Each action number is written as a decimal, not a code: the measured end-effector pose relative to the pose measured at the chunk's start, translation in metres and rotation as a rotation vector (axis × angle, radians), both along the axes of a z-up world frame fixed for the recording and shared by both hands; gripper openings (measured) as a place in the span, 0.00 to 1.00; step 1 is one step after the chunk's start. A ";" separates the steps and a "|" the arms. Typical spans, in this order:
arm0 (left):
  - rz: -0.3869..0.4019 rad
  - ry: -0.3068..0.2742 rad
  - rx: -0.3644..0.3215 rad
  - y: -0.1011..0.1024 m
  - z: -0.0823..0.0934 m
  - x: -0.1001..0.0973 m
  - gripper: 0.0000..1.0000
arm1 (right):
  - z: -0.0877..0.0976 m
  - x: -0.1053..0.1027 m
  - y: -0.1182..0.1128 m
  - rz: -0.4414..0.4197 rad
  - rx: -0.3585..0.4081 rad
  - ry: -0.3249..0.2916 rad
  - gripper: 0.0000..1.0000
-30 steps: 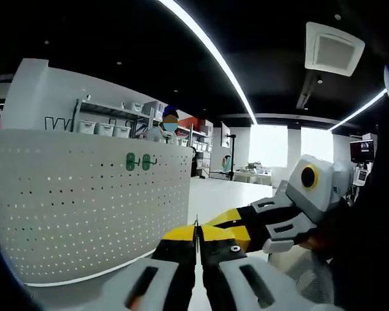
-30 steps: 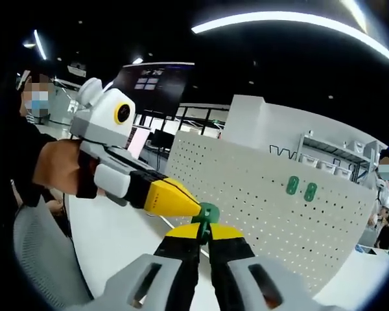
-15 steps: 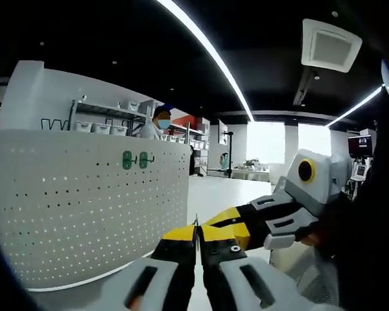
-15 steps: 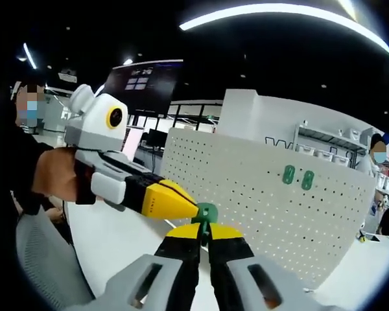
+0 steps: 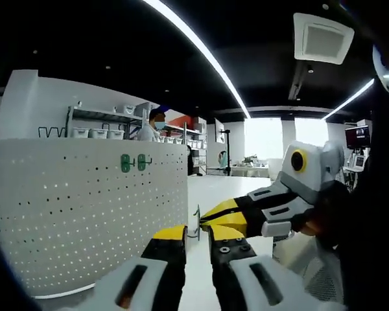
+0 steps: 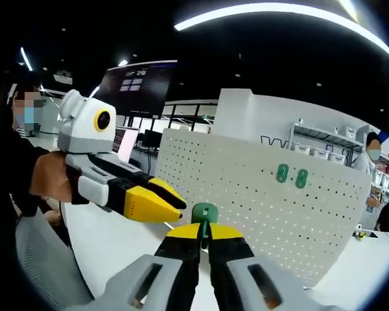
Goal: Insert the hook assembly into the mounting plate slot until the hook locks in place.
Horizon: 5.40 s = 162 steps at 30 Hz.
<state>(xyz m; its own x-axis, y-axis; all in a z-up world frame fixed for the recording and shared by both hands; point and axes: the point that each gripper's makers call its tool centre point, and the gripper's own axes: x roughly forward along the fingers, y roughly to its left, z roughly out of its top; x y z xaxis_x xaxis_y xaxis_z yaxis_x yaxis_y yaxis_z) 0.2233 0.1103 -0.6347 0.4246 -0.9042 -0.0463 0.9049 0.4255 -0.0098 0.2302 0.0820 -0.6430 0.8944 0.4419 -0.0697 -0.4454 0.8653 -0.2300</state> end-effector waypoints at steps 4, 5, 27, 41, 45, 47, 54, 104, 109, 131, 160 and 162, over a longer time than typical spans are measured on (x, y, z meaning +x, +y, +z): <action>0.000 -0.005 0.006 0.002 -0.002 0.000 0.26 | 0.000 0.002 -0.003 -0.006 0.000 0.001 0.01; -0.001 -0.003 0.007 0.002 -0.002 0.000 0.27 | 0.000 0.003 -0.003 -0.007 0.001 0.001 0.01; 0.040 -0.060 0.047 0.017 -0.008 -0.006 0.59 | 0.010 0.015 -0.034 -0.075 0.024 -0.015 0.01; 0.094 -0.066 0.065 0.036 -0.014 -0.008 0.60 | 0.049 0.040 -0.076 -0.157 0.018 -0.082 0.01; 0.104 -0.063 0.072 0.038 -0.015 -0.009 0.59 | 0.062 0.054 -0.091 -0.188 0.019 -0.100 0.01; 0.109 -0.065 0.075 0.040 -0.015 -0.008 0.60 | 0.067 0.061 -0.098 -0.201 0.019 -0.107 0.01; 0.129 -0.058 0.074 0.045 -0.016 -0.006 0.61 | 0.076 0.084 -0.121 -0.248 0.036 -0.120 0.01; 0.205 -0.007 0.086 0.068 -0.032 0.005 0.60 | 0.067 0.203 -0.184 -0.400 0.143 -0.062 0.00; 0.206 -0.005 0.085 0.070 -0.032 0.006 0.60 | 0.065 0.204 -0.184 -0.403 0.140 -0.054 0.00; 0.217 -0.004 0.078 0.082 -0.032 0.011 0.60 | 0.061 0.200 -0.176 -0.438 0.115 -0.090 0.00; 0.220 0.012 0.072 0.089 -0.039 0.018 0.59 | 0.049 0.202 -0.178 -0.484 -0.010 -0.122 0.03; 0.220 0.012 0.075 0.090 -0.040 0.018 0.59 | 0.048 0.201 -0.178 -0.483 0.001 -0.116 0.06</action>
<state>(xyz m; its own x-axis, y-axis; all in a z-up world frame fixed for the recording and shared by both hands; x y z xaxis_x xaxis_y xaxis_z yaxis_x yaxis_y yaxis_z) 0.2415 0.2003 -0.6746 0.6101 -0.7837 -0.1163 0.7903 0.6125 0.0187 0.4312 -0.0963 -0.5949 0.9987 -0.0254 0.0431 0.0355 0.9668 -0.2532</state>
